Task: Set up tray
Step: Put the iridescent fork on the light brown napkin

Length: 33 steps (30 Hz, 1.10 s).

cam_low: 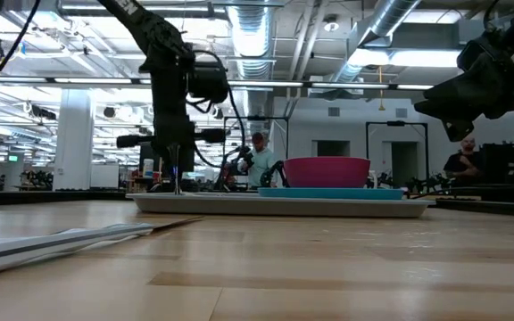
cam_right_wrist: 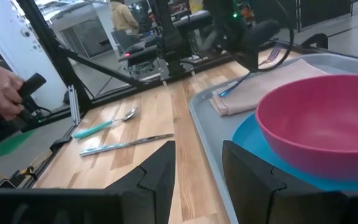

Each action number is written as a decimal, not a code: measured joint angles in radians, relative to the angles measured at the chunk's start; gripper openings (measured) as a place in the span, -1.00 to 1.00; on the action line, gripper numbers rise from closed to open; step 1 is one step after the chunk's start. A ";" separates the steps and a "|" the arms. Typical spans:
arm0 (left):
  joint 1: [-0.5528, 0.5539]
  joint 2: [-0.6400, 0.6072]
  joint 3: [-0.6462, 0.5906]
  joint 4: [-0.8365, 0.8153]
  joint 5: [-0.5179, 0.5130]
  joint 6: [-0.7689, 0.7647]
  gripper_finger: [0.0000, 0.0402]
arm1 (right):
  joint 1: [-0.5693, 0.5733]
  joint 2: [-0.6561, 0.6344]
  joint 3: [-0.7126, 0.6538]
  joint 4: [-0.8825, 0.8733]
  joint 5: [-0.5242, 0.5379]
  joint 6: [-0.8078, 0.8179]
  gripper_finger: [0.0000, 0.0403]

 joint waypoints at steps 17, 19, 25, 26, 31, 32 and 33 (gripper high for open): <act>0.028 0.027 0.000 0.097 0.011 0.080 -0.91 | 0.000 0.000 0.000 0.000 0.000 0.000 -0.39; 0.028 0.027 0.000 0.096 0.012 0.077 -0.86 | 0.000 0.000 0.000 0.000 0.000 0.000 -0.39; 0.028 0.027 0.000 0.087 0.018 0.049 -0.77 | 0.000 0.000 0.000 0.000 0.000 0.000 -0.39; 0.028 0.027 0.000 0.087 0.018 0.047 -0.75 | 0.000 0.000 0.000 0.000 0.000 0.000 -0.39; 0.028 0.027 0.000 0.087 -0.001 0.045 -0.70 | 0.000 0.000 0.000 0.000 0.000 0.000 -0.39; 0.025 0.027 0.000 0.087 -0.016 0.042 -0.69 | 0.000 0.000 0.000 0.000 0.000 0.000 -0.39; 0.023 0.027 0.000 0.087 -0.035 0.025 -0.69 | 0.000 0.000 0.000 0.000 0.000 0.000 -0.39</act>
